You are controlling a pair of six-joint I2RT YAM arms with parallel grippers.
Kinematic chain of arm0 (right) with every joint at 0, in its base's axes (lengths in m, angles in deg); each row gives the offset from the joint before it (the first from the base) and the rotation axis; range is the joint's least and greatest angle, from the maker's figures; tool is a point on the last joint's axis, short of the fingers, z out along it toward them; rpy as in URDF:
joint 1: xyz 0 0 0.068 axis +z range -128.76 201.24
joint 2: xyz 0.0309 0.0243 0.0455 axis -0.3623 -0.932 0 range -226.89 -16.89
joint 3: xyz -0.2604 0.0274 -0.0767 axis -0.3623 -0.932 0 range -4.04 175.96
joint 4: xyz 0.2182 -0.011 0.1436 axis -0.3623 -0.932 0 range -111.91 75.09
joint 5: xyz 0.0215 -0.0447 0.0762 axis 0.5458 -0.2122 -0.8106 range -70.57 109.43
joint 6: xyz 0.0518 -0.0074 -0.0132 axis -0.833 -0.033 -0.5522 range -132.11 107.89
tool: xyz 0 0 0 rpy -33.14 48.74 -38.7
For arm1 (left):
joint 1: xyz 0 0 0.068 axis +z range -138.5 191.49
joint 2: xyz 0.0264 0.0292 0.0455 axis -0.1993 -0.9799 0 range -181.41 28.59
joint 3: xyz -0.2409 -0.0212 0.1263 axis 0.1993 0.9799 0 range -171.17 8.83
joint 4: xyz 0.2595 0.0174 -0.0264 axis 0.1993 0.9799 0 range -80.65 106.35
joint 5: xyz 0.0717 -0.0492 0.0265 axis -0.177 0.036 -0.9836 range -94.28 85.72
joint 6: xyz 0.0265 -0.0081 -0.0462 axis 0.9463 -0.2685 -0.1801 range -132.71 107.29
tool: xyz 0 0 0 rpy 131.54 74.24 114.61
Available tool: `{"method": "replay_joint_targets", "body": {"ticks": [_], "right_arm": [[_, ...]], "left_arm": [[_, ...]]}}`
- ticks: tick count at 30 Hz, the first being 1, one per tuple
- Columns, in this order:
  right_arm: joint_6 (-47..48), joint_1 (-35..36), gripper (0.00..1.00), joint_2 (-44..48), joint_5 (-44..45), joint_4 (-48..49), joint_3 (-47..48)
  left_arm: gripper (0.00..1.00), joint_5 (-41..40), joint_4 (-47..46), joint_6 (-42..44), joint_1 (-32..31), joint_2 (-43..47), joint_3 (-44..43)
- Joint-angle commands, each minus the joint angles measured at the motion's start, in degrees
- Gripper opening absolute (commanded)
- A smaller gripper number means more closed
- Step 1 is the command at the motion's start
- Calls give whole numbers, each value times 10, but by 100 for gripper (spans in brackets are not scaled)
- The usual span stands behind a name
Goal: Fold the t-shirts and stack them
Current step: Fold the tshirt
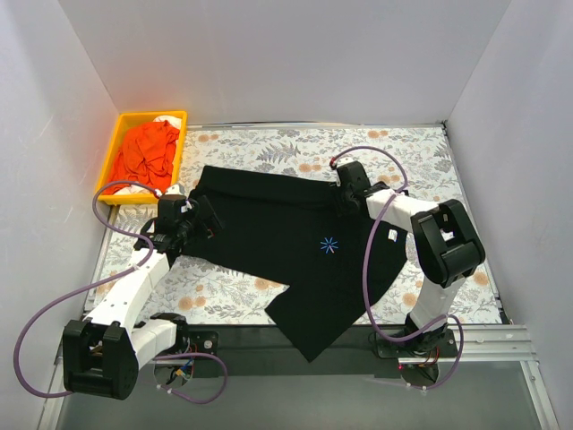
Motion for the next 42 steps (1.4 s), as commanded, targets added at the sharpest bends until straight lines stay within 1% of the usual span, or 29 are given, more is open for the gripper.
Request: {"method": "replay_joint_targets", "body": {"ticks": [1, 5, 6, 8, 10, 11, 12, 13, 14, 18, 21, 22, 24, 25, 28, 29, 31, 32, 35, 36, 38, 39, 41, 42], "right_arm": [[20, 3, 39, -10, 51, 16, 36], [24, 6, 33, -16, 57, 16, 48], [24, 7, 29, -17, 60, 16, 49], [24, 7, 23, -20, 68, 16, 51], [24, 8, 15, -21, 74, 16, 50], [41, 8, 12, -21, 75, 15, 50], [41, 9, 5, -16, 75, 11, 50], [42, 9, 2, -14, 76, 9, 50], [43, 9, 1, -11, 76, 4, 50], [44, 13, 1, 9, 75, -49, 66], [41, 16, 1, 28, 67, -119, 89], [36, 16, 1, 30, 59, -162, 96], [30, 22, 1, 36, 54, -203, 116], [30, 23, 1, 36, 48, -252, 123], [-2, 32, 1, 37, 32, -318, 144], [-9, 35, 1, 37, 25, -360, 149], [-21, 43, 1, 30, -2, -396, 159], [-30, 47, 2, 27, -11, -429, 162], [-44, 67, 4, 7, -34, -476, 175], [-50, 77, 7, -3, -38, -503, 179], [-52, 82, 11, -15, -58, -527, 191], [-51, 85, 16, -22, -67, -541, 195], [-47, 86, 23, -22, -81, -549, 211], [-46, 86, 30, -16, -80, -548, 217]], "left_arm": [[92, -6, 7, 8, -2, 9, -2], [92, -10, 10, 10, -2, 11, -2], [92, -10, 11, 10, -2, 11, -2], [92, -11, 11, 10, -2, 12, 0], [92, -11, 11, 10, -2, 12, 0], [92, -11, 11, 10, -2, 13, 0], [92, -11, 11, 11, -2, 12, -1], [92, -11, 11, 11, -2, 14, -2], [92, -11, 11, 11, -2, 13, -3], [92, -11, 14, 11, -2, 17, -7], [92, -9, 17, 11, -2, 18, -10], [92, -8, 18, 11, -2, 18, -11], [92, -7, 23, 11, -2, 19, -13], [92, -6, 24, 10, -1, 19, -12], [92, -4, 28, 7, -2, 20, -15], [92, -3, 29, 5, -2, 21, -14], [92, -3, 30, 4, -2, 22, -15], [92, -2, 30, 3, -2, 22, -15], [92, -1, 31, 1, -2, 20, -17], [92, 1, 31, 1, -2, 19, -17], [92, 3, 33, 1, -1, 18, -19], [92, 4, 33, 1, -2, 17, -20], [92, 4, 33, 1, -2, 16, -22], [92, 5, 33, 1, -2, 15, -23]]}}
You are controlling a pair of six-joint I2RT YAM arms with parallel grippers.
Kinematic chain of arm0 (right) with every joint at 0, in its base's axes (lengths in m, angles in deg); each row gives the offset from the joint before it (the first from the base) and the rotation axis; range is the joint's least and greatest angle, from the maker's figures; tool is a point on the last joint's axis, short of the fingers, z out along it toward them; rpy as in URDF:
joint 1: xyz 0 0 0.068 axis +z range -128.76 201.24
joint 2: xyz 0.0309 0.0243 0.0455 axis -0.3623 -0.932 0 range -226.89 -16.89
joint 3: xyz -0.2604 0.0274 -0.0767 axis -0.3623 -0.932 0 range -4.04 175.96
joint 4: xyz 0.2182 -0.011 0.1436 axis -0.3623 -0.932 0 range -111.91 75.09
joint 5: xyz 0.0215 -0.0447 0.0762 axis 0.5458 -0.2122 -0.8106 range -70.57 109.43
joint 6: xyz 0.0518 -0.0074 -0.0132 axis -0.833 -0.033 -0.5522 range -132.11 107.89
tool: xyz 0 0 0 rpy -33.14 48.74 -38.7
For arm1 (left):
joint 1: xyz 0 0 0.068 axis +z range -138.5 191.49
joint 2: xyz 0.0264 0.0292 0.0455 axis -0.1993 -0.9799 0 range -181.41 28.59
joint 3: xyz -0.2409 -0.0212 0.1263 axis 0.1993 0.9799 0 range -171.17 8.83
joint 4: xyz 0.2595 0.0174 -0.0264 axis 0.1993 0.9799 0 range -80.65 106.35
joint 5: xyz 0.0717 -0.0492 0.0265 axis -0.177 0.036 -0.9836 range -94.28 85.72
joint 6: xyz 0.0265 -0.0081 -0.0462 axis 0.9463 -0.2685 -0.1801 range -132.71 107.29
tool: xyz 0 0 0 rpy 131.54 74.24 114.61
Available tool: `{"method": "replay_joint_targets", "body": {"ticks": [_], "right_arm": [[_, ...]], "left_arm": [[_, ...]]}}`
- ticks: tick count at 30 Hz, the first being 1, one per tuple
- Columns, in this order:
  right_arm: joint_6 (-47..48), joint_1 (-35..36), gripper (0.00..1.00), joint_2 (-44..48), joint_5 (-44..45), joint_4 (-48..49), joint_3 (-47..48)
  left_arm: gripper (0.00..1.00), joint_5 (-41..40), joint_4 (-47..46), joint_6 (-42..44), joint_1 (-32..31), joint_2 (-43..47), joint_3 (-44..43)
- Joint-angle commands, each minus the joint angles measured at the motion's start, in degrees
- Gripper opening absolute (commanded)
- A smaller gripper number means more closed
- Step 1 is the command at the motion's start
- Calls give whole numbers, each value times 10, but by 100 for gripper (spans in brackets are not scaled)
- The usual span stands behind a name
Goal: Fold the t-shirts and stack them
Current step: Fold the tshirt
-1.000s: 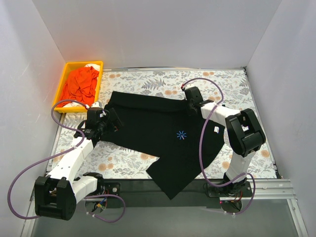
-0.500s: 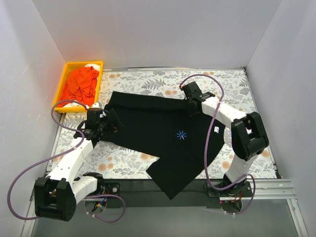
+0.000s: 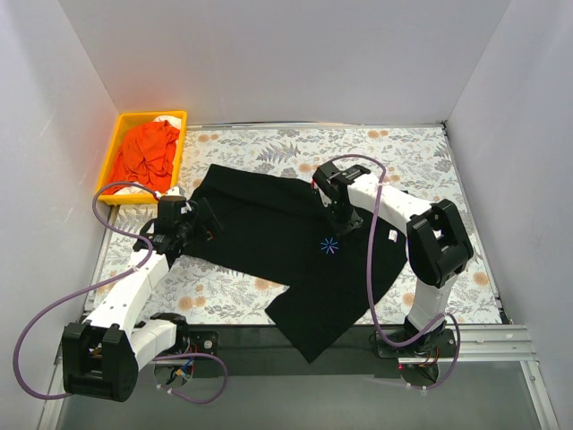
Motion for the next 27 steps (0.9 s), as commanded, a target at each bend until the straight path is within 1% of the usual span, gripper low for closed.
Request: {"method": "replay_joint_targets", "body": {"ticks": [1, 4, 7, 8, 9, 10, 11, 12, 13, 14, 15, 16, 17, 18, 20, 21, 25, 27], "right_arm": [[-6, -2, 33, 9, -20, -54, 44], [-4, -24, 41, 30, -8, -37, 61], [-5, -71, 42, 71, -21, 0, 45], [-6, -89, 42, 85, -27, 40, 32], [-9, -131, 43, 112, -51, 61, -1], [-14, -155, 42, 126, -69, 83, -19], [-30, -207, 41, 141, -80, 140, -40], [-40, -234, 40, 171, -118, 170, -68], [-49, -261, 40, 183, -140, 209, -119], [-76, -313, 39, 192, -159, 261, -145], [-89, -335, 38, 198, -191, 285, -162], [-100, -346, 38, 198, -208, 306, -190], [-116, -376, 38, 194, -220, 328, -201], [-122, -381, 38, 191, -230, 373, -210], [-127, -382, 38, 179, -233, 409, -228], [-130, -381, 38, 158, -231, 424, -227], [-126, -382, 38, 107, -232, 457, -220], [-124, -381, 38, 83, -257, 463, -208]], "left_arm": [[92, 8, 7, -1, -2, 8, -23], [92, 13, 6, -2, -2, 6, -27], [92, 21, 5, -3, -2, 4, -30], [92, 26, 5, -4, -2, 4, -30], [92, 27, 4, -3, -2, 4, -31], [92, 27, 4, -4, -2, 3, -32], [92, 19, 4, -4, -1, 4, -33], [92, 13, 4, -6, -1, 2, -35], [92, 6, 2, -10, -1, 1, -34], [92, -1, 0, -15, -1, 0, -34], [92, 4, 1, -25, -2, -5, -40], [92, 12, 2, -28, -2, -9, -41], [92, 24, -3, -31, -2, -11, -41], [92, 27, -10, -30, -2, -12, -39], [92, 24, -15, -24, -2, -19, -34], [92, 14, -10, -21, -1, -22, -39], [92, 10, -5, -20, -2, -20, -41], [92, 11, -8, -21, -2, -14, -37]]}}
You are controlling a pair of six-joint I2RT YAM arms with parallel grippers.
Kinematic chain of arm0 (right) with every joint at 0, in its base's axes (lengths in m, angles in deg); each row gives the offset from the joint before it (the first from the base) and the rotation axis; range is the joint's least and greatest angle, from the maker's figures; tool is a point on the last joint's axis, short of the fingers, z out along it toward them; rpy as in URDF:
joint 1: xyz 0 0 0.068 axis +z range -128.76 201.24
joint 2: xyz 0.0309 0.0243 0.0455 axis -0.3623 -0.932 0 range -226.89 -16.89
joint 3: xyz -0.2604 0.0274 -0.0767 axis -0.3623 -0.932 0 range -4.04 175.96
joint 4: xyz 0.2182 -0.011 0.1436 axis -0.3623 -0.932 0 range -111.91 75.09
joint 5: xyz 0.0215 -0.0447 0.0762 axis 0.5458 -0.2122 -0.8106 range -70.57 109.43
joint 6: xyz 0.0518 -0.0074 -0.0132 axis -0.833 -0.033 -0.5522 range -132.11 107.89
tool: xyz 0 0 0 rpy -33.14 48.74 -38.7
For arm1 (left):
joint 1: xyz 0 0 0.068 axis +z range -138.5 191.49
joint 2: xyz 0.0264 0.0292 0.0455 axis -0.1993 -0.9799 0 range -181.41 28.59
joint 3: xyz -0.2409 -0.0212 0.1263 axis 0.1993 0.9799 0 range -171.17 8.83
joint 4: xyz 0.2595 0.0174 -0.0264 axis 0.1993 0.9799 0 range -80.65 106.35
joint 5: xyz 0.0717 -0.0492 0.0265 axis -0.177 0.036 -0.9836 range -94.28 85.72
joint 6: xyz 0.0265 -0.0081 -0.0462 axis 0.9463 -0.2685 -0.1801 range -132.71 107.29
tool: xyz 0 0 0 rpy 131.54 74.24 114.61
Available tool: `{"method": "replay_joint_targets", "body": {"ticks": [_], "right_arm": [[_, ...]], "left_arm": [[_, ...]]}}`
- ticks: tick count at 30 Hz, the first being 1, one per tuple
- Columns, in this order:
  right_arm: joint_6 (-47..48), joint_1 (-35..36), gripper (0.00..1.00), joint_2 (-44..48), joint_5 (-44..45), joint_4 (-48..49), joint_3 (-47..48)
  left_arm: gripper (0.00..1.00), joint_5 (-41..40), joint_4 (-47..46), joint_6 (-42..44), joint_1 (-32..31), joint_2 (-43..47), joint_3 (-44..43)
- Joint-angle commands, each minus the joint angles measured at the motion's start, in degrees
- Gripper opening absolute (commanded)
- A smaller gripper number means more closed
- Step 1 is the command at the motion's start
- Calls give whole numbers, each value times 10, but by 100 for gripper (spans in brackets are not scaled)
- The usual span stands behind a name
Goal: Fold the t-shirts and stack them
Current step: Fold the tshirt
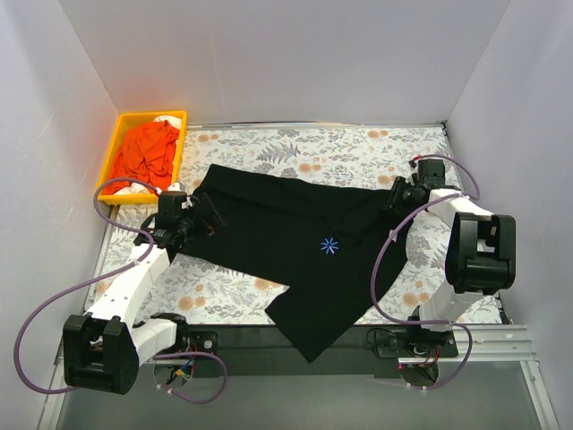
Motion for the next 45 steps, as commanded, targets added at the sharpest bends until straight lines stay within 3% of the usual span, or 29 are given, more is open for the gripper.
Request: {"method": "replay_joint_targets", "body": {"ticks": [1, 17, 27, 34, 37, 40, 45], "right_arm": [[-10, 1, 39, -25, -48, 64, 20], [-21, 76, 45, -49, -22, 63, 55], [-2, 80, 45, -29, 36, 12, 65], [-4, 58, 45, 16, 14, 1, 44], [-5, 35, 41, 27, 8, 1, 27], [-7, 35, 27, 16, -4, 3, 23], [-17, 34, 25, -15, -25, 30, 22]], "left_arm": [[92, -7, -3, 1, -2, 11, -14], [92, 0, -3, 3, -1, 0, -3], [92, 3, -1, 3, -1, 11, 5], [92, 2, 4, 2, -2, 22, 4], [92, 1, 4, 2, -2, 23, 6], [92, 3, 4, 2, -1, 22, 8], [92, 4, 4, 3, -2, 18, 8]]}}
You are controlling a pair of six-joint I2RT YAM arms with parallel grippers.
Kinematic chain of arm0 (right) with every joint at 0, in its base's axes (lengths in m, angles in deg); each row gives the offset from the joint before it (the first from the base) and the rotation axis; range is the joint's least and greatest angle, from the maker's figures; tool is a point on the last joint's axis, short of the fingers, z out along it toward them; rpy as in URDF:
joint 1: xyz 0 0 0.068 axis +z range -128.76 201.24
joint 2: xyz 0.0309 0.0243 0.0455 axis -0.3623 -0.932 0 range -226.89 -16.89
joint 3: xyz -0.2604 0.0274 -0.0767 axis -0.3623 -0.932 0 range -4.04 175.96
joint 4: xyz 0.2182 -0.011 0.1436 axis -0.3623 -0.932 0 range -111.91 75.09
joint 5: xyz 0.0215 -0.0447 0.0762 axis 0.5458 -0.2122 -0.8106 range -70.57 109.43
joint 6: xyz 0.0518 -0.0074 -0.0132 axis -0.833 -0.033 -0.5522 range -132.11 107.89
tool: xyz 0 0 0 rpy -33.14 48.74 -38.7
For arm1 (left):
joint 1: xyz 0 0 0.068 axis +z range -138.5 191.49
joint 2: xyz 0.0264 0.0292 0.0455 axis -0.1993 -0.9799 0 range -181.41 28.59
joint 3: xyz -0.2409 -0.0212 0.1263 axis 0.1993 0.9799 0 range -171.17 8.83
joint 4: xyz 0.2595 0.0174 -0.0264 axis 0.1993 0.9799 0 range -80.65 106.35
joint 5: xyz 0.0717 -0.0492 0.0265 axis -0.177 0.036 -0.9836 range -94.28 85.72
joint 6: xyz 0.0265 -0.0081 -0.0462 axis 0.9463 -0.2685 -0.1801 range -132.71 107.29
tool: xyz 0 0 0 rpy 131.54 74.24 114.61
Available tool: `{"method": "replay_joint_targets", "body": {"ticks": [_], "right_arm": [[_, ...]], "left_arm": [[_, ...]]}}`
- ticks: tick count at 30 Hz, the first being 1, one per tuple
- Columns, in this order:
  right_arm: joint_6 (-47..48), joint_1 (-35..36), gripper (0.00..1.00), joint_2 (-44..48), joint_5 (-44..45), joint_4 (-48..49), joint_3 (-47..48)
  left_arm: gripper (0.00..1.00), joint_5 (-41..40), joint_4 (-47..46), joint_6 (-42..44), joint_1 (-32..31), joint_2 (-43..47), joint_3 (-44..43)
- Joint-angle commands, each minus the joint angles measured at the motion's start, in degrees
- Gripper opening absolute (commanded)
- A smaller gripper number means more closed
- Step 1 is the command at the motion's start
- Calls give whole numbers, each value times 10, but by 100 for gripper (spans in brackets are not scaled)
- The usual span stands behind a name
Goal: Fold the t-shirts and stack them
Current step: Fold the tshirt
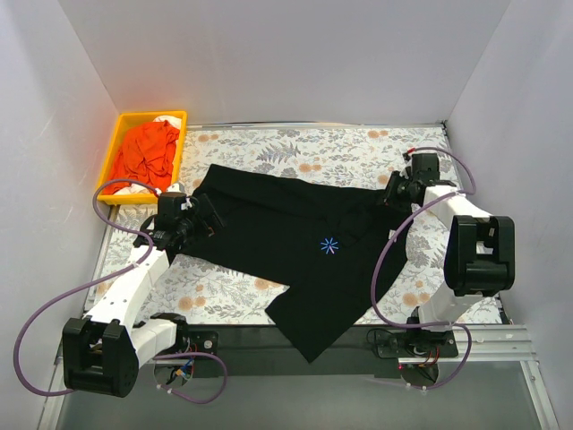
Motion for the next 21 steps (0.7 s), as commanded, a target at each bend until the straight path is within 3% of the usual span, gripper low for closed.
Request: {"method": "replay_joint_targets", "body": {"ticks": [1, 9, 21], "right_arm": [[-7, 2, 25, -24, -29, 34, -2], [-22, 1, 26, -79, -52, 64, 1], [-21, 2, 23, -91, -73, 73, 3]], "left_arm": [[92, 3, 5, 5, -2, 9, 2], [92, 0, 6, 5, -2, 9, 2], [92, -1, 6, 4, -1, 3, 2]]}}
